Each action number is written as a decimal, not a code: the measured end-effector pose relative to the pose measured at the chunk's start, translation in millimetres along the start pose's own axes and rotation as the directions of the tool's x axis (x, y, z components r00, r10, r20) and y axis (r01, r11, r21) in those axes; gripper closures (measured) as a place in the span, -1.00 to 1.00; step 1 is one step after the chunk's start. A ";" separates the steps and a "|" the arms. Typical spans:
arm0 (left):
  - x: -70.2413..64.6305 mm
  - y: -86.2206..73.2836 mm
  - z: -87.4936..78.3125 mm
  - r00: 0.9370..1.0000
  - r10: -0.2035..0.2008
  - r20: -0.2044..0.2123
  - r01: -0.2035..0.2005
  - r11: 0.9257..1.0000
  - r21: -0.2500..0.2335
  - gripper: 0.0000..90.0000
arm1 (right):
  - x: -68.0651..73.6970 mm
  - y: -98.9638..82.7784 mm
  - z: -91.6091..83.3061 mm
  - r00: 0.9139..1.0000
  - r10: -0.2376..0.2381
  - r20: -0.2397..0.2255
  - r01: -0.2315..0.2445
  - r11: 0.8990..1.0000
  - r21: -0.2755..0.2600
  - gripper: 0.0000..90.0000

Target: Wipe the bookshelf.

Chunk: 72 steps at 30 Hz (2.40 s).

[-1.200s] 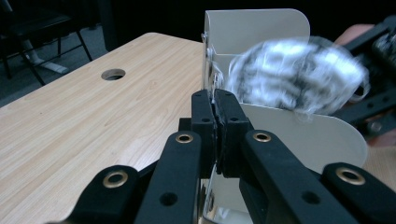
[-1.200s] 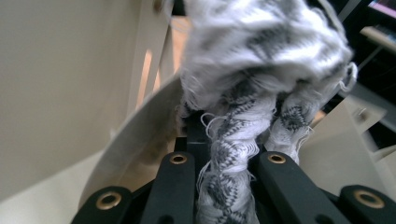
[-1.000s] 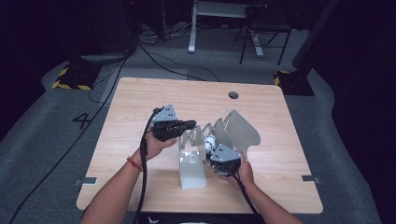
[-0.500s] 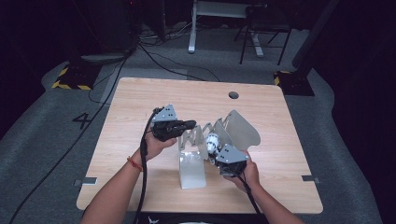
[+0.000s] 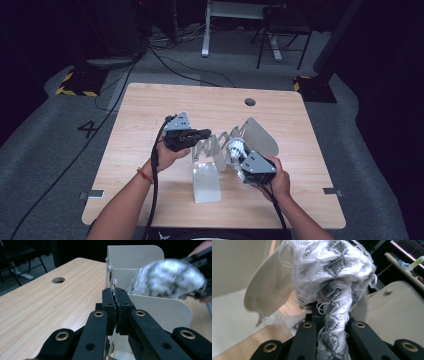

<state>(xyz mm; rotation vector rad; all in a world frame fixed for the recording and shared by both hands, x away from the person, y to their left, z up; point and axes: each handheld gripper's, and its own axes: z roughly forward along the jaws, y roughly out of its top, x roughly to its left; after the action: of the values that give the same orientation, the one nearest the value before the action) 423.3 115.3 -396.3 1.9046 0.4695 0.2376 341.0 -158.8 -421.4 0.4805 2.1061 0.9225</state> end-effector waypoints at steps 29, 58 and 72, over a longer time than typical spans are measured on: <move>-1.0 0.1 0.1 1.000 0.010 -0.002 -0.010 1.000 0.000 0.95 | -18.2 30.3 0.8 0.995 0.021 0.093 -0.018 0.999 -0.034 0.80; -2.3 0.2 1.2 1.000 0.009 -0.007 -0.009 1.000 -0.003 0.95 | 5.0 -2.0 22.0 0.999 0.027 0.047 -0.029 0.999 0.046 0.80; -3.4 0.4 0.8 1.000 0.022 -0.017 -0.022 1.000 0.001 0.95 | 3.0 -5.1 4.9 0.998 0.031 0.053 -0.033 0.999 0.037 0.80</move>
<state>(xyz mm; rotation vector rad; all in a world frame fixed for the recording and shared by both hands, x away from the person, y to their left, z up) 420.7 113.0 -396.0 1.9108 0.4608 0.2679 342.7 -158.1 -428.8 0.5535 2.0765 0.8802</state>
